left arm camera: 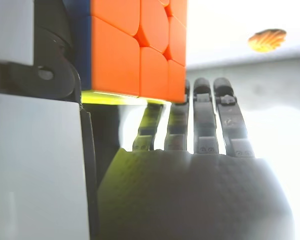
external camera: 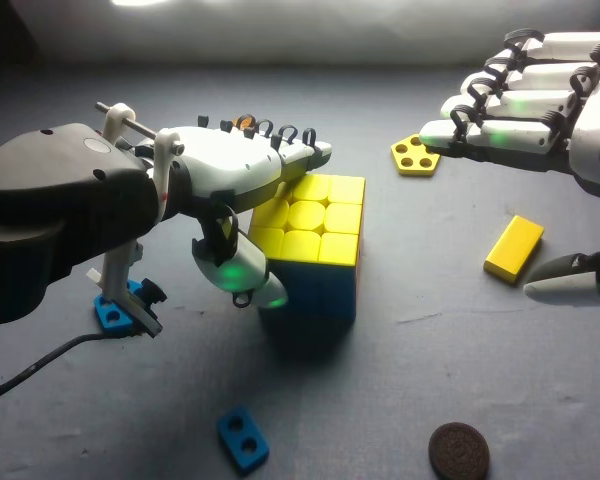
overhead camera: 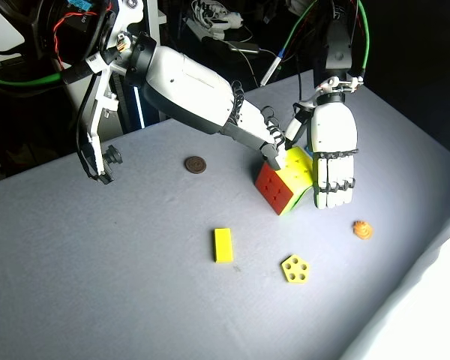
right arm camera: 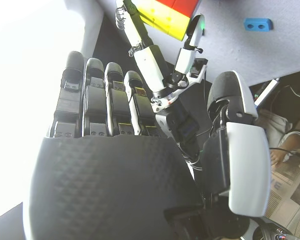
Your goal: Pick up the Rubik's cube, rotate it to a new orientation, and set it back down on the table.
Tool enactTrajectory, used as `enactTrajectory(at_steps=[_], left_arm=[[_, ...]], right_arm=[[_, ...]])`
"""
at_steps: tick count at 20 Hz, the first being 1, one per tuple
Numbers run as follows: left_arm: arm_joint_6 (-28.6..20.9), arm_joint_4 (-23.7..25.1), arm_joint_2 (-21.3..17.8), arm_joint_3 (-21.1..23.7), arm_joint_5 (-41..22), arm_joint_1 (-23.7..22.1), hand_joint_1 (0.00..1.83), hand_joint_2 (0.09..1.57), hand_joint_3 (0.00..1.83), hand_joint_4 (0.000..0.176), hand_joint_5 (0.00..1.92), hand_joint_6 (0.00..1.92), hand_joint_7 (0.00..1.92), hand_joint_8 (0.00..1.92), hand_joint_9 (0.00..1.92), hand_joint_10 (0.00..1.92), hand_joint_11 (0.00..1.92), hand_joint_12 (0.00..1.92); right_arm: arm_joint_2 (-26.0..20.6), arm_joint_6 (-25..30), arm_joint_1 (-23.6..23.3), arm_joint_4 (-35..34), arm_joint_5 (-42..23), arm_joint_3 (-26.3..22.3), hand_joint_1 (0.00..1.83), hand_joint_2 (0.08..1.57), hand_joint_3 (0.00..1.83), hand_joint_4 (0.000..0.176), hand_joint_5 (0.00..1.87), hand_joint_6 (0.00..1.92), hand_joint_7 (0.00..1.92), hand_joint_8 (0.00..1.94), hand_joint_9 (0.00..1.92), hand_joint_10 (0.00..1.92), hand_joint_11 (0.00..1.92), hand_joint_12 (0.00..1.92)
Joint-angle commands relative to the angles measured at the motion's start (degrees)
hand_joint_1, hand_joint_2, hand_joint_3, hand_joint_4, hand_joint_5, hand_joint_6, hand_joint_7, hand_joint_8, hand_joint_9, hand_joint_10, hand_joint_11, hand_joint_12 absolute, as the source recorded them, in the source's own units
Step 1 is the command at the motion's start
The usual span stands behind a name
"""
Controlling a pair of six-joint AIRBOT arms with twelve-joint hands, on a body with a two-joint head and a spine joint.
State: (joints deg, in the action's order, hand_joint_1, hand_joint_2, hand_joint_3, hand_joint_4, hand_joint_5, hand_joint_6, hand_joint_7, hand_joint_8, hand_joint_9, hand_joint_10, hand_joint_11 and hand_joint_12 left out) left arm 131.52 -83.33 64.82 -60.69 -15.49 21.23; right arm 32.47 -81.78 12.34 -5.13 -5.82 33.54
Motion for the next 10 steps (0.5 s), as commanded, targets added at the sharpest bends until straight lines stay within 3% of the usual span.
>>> enactTrajectory(at_steps=[1, 2, 3, 4, 6, 7, 8, 9, 10], left_arm=[[0.3, 0.7, -0.1, -0.2, -0.2, 0.1, 0.93, 1.02, 0.0, 0.025, 0.0, 0.0, 0.04, 0.01, 0.04, 0.0, 0.0, 0.15], [0.3, 0.7, -0.1, -0.2, -0.2, 0.0, 0.99, 1.01, 0.0, 0.032, 0.05, 0.01, 0.16, 0.01, 0.14, 0.02, 0.0, 0.35], [0.3, 0.7, -0.1, -0.2, -0.2, 0.0, 1.09, 0.98, 0.0, 0.033, 0.23, 0.04, 0.39, 0.04, 0.31, 0.05, 0.0, 0.72], [0.3, 0.7, -0.1, -0.2, -0.2, -0.1, 1.13, 0.98, 0.0, 0.029, 0.3, 0.05, 0.48, 0.07, 0.4, 0.08, 0.0, 0.85], [0.3, 0.7, -0.1, -0.2, -0.2, -0.1, 1.14, 0.98, 0.0, 0.027, 0.34, 0.06, 0.52, 0.08, 0.45, 0.09, 0.0, 0.9], [0.3, 0.7, -0.1, -0.2, -0.2, -0.1, 1.19, 0.96, 0.0, 0.015, 0.46, 0.06, 0.6, 0.14, 0.53, 0.16, 0.0, 1.02], [0.3, 0.7, -0.1, -0.2, -0.2, -0.2, 1.25, 0.9, 0.0, 0.0, 0.61, 0.08, 0.34, 0.93, 0.35, 1.02, 0.01, 1.28], [0.3, 0.7, -0.1, -0.2, -0.2, -0.2, 1.25, 0.9, 0.0, 0.0, 0.61, 0.08, 0.34, 0.93, 0.35, 1.02, 0.01, 1.28], [0.3, 0.7, -0.1, -0.2, -0.2, -0.2, 1.27, 0.92, 0.0, 0.0, 0.51, 0.52, 0.17, 1.49, 0.28, 1.49, 0.04, 1.52]], right_arm=[[-0.2, -0.2, -0.8, -0.1, -6.6, -0.1, 0.36, 1.13, 0.0, 0.0, 0.07, 0.0, 0.12, 0.01, 0.12, 0.01, 0.0, 0.36], [-0.2, -0.3, -0.8, -0.1, -6.6, -0.1, 0.36, 1.13, 0.0, 0.0, 0.09, 0.01, 0.13, 0.01, 0.14, 0.01, 0.0, 0.41], [-0.2, -0.3, -0.8, -0.1, -6.6, -0.1, 0.36, 1.13, 0.0, 0.0, 0.09, 0.0, 0.13, 0.0, 0.13, 0.0, 0.0, 0.39], [-0.2, -0.3, -0.8, -0.1, -6.6, -0.1, 0.37, 1.13, 0.0, 0.0, 0.08, 0.0, 0.1, 0.0, 0.1, 0.0, 0.0, 0.33], [-0.2, -0.3, -0.8, -0.1, -6.9, -0.1, 0.37, 1.13, 0.0, 0.0, 0.07, 0.0, 0.11, 0.0, 0.11, 0.01, 0.0, 0.34], [-0.2, -0.4, -0.8, -0.1, -7.0, -0.1, 0.38, 1.13, 0.0, 0.0, 0.08, 0.0, 0.12, 0.0, 0.12, 0.01, 0.0, 0.37], [-0.2, -0.4, -0.8, -0.1, -7.1, -0.1, 0.35, 1.14, 0.0, 0.0, 0.07, 0.0, 0.09, 0.01, 0.1, 0.01, 0.0, 0.29], [-0.2, -0.4, -0.8, -0.1, -7.2, -0.1, 0.35, 1.14, 0.0, 0.0, 0.07, 0.0, 0.09, 0.01, 0.1, 0.01, 0.0, 0.29], [-0.2, -0.4, -0.7, -0.1, -7.2, -0.1, 0.36, 1.14, 0.0, 0.0, 0.09, 0.01, 0.11, 0.01, 0.13, 0.02, 0.0, 0.34]])
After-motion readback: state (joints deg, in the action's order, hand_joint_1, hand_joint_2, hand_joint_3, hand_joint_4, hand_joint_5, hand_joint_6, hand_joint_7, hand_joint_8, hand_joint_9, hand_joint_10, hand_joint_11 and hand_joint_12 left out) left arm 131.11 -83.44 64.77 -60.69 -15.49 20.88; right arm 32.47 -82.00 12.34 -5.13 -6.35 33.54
